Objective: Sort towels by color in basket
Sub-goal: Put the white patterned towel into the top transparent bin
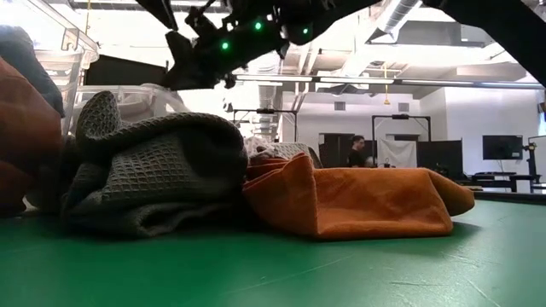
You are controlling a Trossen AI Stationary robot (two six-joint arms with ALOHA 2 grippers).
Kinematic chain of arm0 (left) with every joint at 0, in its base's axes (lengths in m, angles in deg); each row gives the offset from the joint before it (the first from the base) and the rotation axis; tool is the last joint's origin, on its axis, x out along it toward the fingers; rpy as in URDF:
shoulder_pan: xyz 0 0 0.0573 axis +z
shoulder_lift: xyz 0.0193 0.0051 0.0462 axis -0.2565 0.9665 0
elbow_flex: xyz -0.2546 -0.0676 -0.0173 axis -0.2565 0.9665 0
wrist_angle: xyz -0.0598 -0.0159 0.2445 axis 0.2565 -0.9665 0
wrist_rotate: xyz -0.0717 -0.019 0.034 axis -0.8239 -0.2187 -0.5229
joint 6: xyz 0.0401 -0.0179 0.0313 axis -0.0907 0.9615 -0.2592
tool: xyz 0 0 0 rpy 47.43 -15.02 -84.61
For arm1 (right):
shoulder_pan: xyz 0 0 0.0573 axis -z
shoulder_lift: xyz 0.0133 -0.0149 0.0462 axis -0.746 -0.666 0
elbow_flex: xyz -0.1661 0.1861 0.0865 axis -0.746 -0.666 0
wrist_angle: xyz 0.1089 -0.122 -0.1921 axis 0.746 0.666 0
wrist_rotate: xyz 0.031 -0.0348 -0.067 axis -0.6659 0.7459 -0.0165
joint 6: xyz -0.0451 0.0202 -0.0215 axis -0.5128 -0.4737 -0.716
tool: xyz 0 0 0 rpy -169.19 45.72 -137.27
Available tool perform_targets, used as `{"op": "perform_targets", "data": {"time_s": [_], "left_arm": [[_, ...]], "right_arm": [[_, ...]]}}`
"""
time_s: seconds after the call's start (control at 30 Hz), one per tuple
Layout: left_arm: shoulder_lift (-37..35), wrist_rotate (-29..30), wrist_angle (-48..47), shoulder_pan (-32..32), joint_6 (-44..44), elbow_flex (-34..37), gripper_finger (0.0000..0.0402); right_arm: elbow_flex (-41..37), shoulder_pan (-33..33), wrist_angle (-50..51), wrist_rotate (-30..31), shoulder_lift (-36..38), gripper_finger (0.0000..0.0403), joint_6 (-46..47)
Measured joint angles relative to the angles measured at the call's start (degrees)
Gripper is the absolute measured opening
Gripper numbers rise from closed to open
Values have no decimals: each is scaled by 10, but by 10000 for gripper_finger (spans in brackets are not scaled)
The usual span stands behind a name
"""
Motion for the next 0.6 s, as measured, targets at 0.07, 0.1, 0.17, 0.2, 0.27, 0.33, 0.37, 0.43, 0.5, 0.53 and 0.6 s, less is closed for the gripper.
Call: {"op": "perform_targets", "data": {"time_s": [0.07, 0.1, 0.17, 0.2, 0.27, 0.33, 0.37, 0.43, 0.5, 0.53, 0.6], "left_arm": [[-3, -64, -2, 7, 44, 16, 217], [-7, -96, -1, 12, 59, 28, 217], [-15, -131, -1, 17, 78, 61, 217], [-18, -136, 0, 17, 84, 79, 217], [-26, -135, 4, 22, 92, 125, 217], [-34, -133, 30, 30, 95, 170, 217], [-37, -132, 50, 33, 95, 192, 217], [-40, -132, 81, 43, 88, 234, 217], [-38, -132, 105, 58, 78, 273, 212], [-36, -131, 114, 66, 74, 293, 207], [-32, -130, 134, 82, 70, 328, 192]], "right_arm": [[0, -2, 15, 0, 11, 179, -1], [0, -3, 24, 0, 17, 196, -2], [0, -5, 57, 0, 36, 226, -6], [0, -6, 79, 0, 46, 238, -10], [0, -10, 132, 0, 72, 254, -15], [0, -10, 183, 0, 94, 261, -17], [0, -10, 212, 0, 105, 262, -16], [0, -13, 268, 0, 124, 263, -7], [0, -13, 327, 1, 142, 264, 5], [0, -13, 360, 1, 149, 264, 10], [0, -16, 412, 1, 160, 264, 23]]}}
